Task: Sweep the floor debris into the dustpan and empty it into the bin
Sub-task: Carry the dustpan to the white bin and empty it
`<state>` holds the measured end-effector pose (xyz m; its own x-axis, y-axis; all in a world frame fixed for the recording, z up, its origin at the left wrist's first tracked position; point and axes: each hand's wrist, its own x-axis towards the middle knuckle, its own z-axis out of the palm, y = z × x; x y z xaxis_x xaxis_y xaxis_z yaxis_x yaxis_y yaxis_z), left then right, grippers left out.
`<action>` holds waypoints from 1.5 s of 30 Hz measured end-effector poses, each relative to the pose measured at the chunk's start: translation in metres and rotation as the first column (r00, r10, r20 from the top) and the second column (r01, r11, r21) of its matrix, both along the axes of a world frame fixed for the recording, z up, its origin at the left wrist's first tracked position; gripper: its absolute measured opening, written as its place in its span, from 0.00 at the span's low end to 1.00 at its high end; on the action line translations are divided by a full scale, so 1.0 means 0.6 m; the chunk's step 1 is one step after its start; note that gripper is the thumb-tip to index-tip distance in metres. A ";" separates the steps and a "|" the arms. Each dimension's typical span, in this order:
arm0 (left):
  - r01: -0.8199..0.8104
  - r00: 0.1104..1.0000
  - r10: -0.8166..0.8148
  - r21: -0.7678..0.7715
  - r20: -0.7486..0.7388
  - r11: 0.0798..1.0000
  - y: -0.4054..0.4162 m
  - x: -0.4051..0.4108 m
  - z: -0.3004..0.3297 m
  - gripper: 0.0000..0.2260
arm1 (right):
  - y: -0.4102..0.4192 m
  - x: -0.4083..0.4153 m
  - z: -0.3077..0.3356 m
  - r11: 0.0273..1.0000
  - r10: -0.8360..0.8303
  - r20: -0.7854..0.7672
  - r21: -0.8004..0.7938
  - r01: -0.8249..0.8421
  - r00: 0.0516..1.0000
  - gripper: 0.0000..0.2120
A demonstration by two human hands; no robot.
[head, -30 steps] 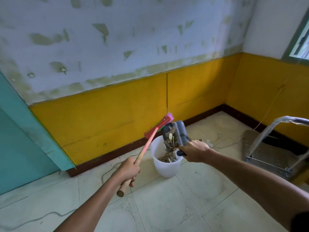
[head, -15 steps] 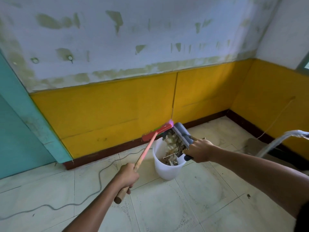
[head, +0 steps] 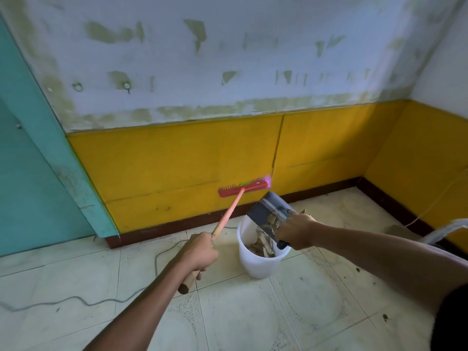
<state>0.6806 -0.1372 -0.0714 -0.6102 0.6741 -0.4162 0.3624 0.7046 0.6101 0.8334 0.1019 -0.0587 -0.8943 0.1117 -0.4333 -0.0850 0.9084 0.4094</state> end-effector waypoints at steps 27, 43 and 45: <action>0.021 0.994 -0.018 0.023 -0.107 1.000 0.055 -0.002 0.081 0.11 | -0.042 -0.064 0.020 0.955 0.174 0.188 0.206 -0.212 0.967 0.09; 0.009 0.998 -0.006 0.045 -0.059 0.999 0.069 0.017 0.083 0.13 | 0.020 -0.009 0.090 0.988 -0.153 -0.148 0.004 0.156 0.977 0.09; -0.017 1.000 0.015 0.083 0.026 0.996 0.080 0.020 0.088 0.13 | 0.036 -0.014 0.103 0.960 -0.280 -0.279 -0.097 0.264 0.919 0.06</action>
